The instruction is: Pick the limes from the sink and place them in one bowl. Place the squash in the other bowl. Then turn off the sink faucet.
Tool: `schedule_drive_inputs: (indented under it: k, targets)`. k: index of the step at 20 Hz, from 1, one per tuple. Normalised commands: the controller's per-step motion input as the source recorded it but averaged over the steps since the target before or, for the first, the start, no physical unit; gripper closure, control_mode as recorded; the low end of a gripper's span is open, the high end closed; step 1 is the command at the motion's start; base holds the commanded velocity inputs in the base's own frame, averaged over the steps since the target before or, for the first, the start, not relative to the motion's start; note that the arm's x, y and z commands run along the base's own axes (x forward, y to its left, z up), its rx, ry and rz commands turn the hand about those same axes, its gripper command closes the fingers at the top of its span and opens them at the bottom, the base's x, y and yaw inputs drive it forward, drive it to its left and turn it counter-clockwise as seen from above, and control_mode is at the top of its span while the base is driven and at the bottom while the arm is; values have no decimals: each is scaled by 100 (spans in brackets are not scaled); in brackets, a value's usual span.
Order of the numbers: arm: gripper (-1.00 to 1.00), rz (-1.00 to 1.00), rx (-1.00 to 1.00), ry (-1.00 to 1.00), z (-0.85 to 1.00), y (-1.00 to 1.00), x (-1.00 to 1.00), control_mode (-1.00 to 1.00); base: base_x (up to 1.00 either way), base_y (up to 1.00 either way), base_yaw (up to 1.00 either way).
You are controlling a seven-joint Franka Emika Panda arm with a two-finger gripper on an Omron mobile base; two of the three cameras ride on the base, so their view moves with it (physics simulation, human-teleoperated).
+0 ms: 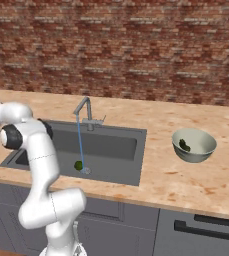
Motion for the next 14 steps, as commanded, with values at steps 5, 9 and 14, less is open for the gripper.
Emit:
schedule_drive_inputs:
  k: [5,9,14]
  targets:
    - [-100,0,0,2,-14,0,0,-100,0,0,0]
    - [-100,0,0,-13,22,0,-43,-100,0,0,0]
    - [-100,0,2,-28,32,-14,-71,-100,0,0,0]
